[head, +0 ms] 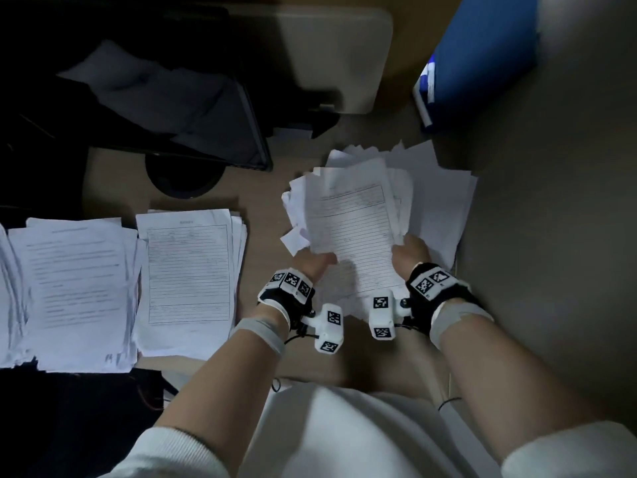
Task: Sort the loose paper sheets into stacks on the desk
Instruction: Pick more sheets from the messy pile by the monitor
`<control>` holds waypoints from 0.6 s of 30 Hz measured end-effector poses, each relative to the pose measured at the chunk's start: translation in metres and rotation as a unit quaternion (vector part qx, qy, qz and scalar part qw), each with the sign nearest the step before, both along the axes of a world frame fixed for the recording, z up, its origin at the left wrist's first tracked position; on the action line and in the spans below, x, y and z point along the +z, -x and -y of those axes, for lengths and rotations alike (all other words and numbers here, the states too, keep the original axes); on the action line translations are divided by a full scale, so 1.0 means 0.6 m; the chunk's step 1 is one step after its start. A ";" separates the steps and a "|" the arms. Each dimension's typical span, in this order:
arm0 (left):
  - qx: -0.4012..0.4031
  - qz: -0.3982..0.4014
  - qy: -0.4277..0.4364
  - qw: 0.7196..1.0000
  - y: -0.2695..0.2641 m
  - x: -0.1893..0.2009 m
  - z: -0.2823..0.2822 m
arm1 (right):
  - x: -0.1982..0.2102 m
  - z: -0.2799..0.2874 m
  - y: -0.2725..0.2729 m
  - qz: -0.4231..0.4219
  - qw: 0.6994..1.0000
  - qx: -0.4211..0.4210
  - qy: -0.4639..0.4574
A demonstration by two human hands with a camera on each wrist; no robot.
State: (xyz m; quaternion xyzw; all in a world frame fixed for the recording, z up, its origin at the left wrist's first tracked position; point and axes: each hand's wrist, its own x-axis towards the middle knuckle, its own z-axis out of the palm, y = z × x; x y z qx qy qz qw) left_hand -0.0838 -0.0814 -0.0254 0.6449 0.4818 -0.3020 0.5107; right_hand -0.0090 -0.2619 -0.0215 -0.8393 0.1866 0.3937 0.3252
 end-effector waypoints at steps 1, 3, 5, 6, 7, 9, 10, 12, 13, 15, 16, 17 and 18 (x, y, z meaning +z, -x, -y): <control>0.012 0.021 -0.029 0.999 -0.003 0.001 0.000 | 0.006 0.007 -0.010 0.013 1.000 0.000 0.008; 0.007 0.030 -0.066 0.997 -0.008 -0.001 -0.002 | 0.016 0.017 -0.032 0.036 0.999 0.020 0.028; 0.032 0.031 -0.040 0.998 -0.015 -0.002 0.000 | 0.021 0.019 -0.054 0.049 0.997 0.045 0.044; 0.059 0.032 -0.014 0.998 -0.017 -0.002 0.002 | 0.019 0.018 -0.064 0.054 0.996 0.052 0.049; 0.081 0.032 0.004 0.996 -0.015 -0.005 0.003 | 0.021 0.014 -0.072 0.048 0.996 0.058 0.057; 0.088 0.042 -0.001 0.995 -0.010 -0.010 0.003 | 0.019 0.010 -0.081 0.032 0.993 0.081 0.074; 0.083 0.048 -0.015 0.995 -0.006 -0.012 0.001 | 0.015 0.009 -0.082 0.028 0.992 0.093 0.076; 0.088 0.041 -0.044 0.994 0.000 -0.016 -0.011 | 0.009 0.004 -0.078 0.008 0.992 0.104 0.068; 0.096 0.032 -0.057 0.993 0.003 -0.014 -0.020 | 0.003 0.002 -0.072 -0.009 0.994 0.095 0.059; 0.085 -0.002 -0.080 0.993 0.009 -0.008 -0.041 | -0.008 -0.001 -0.057 -0.028 0.996 0.072 0.041; 0.075 -0.015 -0.088 0.993 0.011 -0.003 -0.051 | -0.015 -0.001 -0.048 -0.025 0.997 0.066 0.038; 0.066 -0.022 -0.096 0.993 0.011 -0.001 -0.061 | -0.015 -0.005 -0.041 -0.025 0.997 0.063 0.046; 0.047 -0.029 -0.108 0.993 0.009 0.000 -0.070 | -0.018 -0.008 -0.037 -0.015 0.997 0.057 0.052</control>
